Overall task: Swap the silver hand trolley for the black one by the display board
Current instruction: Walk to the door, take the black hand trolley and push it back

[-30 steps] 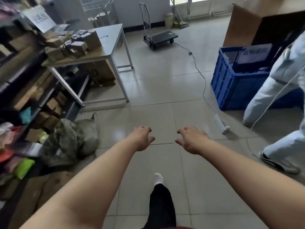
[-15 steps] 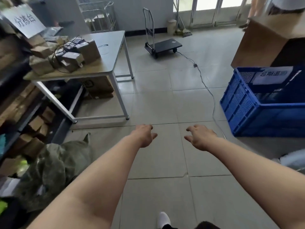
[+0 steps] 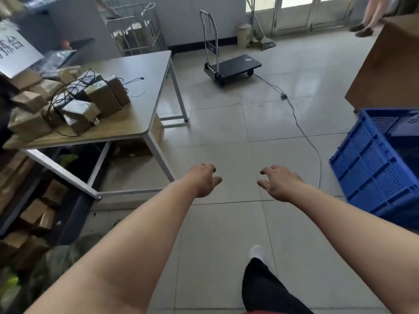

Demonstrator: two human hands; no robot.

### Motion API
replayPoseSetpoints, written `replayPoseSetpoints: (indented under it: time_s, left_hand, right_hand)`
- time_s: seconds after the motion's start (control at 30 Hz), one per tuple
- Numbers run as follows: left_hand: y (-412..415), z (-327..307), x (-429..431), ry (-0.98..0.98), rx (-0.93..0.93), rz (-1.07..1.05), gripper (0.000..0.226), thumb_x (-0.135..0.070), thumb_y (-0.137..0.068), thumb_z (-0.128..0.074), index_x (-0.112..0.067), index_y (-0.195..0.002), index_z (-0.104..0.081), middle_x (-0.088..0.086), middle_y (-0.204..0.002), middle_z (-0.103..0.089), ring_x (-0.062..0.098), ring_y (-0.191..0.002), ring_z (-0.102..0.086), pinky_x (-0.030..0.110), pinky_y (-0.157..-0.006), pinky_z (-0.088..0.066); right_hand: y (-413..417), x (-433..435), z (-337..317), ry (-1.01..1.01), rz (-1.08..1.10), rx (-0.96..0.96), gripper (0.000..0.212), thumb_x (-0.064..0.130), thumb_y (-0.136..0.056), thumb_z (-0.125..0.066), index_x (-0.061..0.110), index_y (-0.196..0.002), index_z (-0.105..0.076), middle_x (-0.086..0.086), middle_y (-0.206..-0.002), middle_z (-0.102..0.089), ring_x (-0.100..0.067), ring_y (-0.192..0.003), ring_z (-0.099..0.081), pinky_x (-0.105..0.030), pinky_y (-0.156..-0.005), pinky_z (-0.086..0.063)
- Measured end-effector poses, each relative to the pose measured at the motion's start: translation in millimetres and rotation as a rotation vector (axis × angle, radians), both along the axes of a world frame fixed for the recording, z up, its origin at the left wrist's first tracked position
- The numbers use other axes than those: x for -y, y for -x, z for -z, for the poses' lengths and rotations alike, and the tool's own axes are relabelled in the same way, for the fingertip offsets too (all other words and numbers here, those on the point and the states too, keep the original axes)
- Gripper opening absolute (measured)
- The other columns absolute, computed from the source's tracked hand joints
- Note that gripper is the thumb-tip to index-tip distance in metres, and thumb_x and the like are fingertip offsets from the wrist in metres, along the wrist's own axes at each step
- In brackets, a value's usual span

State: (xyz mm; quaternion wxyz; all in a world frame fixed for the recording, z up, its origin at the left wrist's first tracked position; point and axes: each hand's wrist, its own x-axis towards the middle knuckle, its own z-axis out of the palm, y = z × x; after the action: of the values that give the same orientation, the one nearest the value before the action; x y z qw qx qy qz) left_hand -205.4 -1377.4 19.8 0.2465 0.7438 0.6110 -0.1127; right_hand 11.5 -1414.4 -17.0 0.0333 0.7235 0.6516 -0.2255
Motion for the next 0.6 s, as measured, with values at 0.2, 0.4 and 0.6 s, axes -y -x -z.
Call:
replayPoseSetpoints:
  time_s: [0.2,0.4,0.6]
  left_hand:
    - [-37,-14,-160,0.071,-0.020,-0.010,0.054,-0.042,-0.100,-0.044,-0.014,-0.145,-0.037,0.010,-0.151,-0.036,0.030,-0.139,-0.033,0.042,-0.115,-0.030]
    - [-43,-25,-309,0.041,-0.018,0.029,0.054,-0.042,-0.100,-0.043,-0.013,-0.146,-0.036,0.010,-0.150,-0.037,0.029,-0.141,-0.029,0.038,-0.114,-0.027]
    - [-23,-12,-486,-0.006,0.002,0.064,0.055,-0.041,-0.098,-0.048,-0.014,-0.145,-0.038,0.012,-0.149,-0.040,0.030,-0.137,-0.036,0.040,-0.113,-0.031]
  right_hand:
    - [-41,-168,-20,0.039,-0.009,0.032,0.049,0.043,-0.097,-0.039,0.021,-0.141,-0.040,-0.004,-0.149,-0.039,-0.027,-0.136,-0.036,-0.045,-0.106,-0.035]
    - [-32,-323,-28,0.034,-0.028,0.006,0.049,0.045,-0.096,-0.040,0.022,-0.141,-0.041,-0.005,-0.147,-0.039,-0.028,-0.135,-0.037,-0.046,-0.106,-0.035]
    - [-16,-489,-10,0.004,0.018,-0.013,0.046,0.039,-0.098,-0.039,0.022,-0.140,-0.041,-0.005,-0.148,-0.039,-0.027,-0.135,-0.037,-0.046,-0.106,-0.038]
